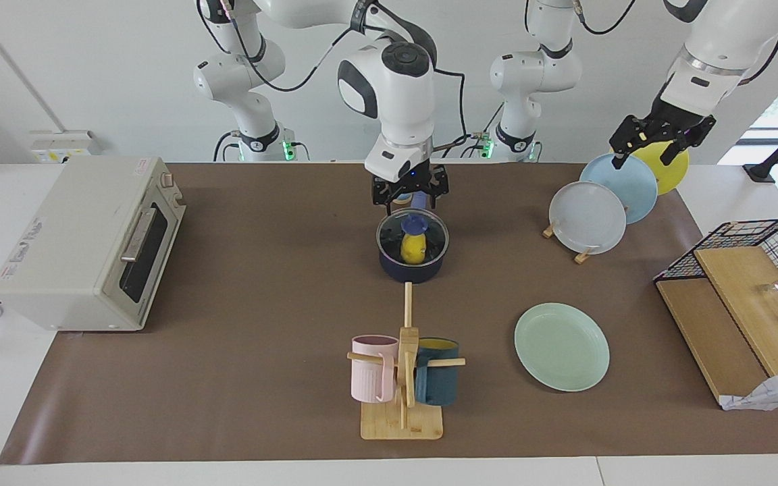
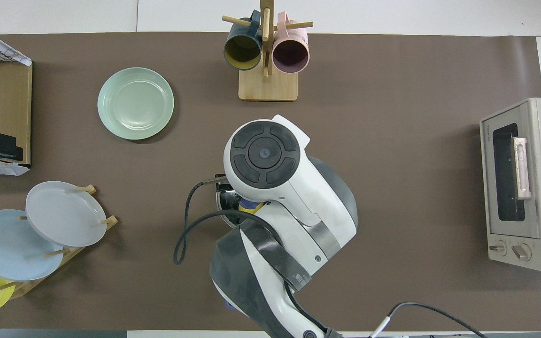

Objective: Transfer potato from pot to plate
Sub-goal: 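Lower the right gripper and grasp the purple knob of the lid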

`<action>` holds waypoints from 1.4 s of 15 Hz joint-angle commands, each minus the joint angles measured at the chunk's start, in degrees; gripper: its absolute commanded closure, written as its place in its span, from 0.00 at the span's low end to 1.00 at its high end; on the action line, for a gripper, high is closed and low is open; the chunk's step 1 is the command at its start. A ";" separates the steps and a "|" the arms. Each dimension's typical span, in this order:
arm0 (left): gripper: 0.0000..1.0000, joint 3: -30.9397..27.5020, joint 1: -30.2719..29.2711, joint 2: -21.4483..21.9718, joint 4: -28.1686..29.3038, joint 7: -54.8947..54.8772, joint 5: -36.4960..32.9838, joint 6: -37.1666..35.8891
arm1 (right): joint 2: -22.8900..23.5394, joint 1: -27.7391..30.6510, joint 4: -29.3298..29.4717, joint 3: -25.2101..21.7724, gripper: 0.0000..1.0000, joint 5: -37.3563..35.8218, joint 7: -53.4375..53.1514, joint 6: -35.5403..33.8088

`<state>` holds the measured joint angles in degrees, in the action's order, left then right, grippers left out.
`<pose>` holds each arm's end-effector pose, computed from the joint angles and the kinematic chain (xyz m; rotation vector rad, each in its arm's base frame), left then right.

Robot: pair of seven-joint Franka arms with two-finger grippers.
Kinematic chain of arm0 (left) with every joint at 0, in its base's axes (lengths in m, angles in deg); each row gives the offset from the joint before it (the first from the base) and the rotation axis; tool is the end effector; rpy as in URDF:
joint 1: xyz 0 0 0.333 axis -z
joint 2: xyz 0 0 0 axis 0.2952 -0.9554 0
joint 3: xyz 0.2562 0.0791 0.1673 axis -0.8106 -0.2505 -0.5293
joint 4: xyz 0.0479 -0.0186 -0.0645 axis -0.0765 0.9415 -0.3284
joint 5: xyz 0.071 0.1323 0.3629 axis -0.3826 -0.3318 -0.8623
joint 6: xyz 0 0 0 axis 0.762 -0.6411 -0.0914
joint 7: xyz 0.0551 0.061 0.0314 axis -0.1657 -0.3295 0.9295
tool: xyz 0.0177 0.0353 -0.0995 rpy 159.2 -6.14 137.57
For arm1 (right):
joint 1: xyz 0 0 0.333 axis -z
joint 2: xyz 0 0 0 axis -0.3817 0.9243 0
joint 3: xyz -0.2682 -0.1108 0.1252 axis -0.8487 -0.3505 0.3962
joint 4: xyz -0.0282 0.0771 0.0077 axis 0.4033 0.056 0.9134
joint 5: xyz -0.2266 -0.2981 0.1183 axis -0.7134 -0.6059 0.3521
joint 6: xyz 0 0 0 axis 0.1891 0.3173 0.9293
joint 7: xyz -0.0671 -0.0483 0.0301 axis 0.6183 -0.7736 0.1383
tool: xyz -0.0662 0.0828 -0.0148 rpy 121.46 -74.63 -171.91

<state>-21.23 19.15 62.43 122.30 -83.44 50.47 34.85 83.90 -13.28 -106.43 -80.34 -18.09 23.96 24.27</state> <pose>0.5222 -0.0322 0.6555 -3.1334 -0.0152 0.0046 0.5089 0.4159 0.4763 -3.0711 -0.1682 -0.0281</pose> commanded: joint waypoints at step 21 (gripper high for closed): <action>0.00 -0.05 -0.31 1.76 2.78 -1.41 -0.44 3.05 | 0.08 -3.39 -9.62 -0.10 0.34 -5.69 -0.17 9.29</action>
<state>-21.29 19.12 62.43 122.61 -83.96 50.47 36.33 85.77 -16.62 -113.68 -80.34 -22.70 23.96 32.04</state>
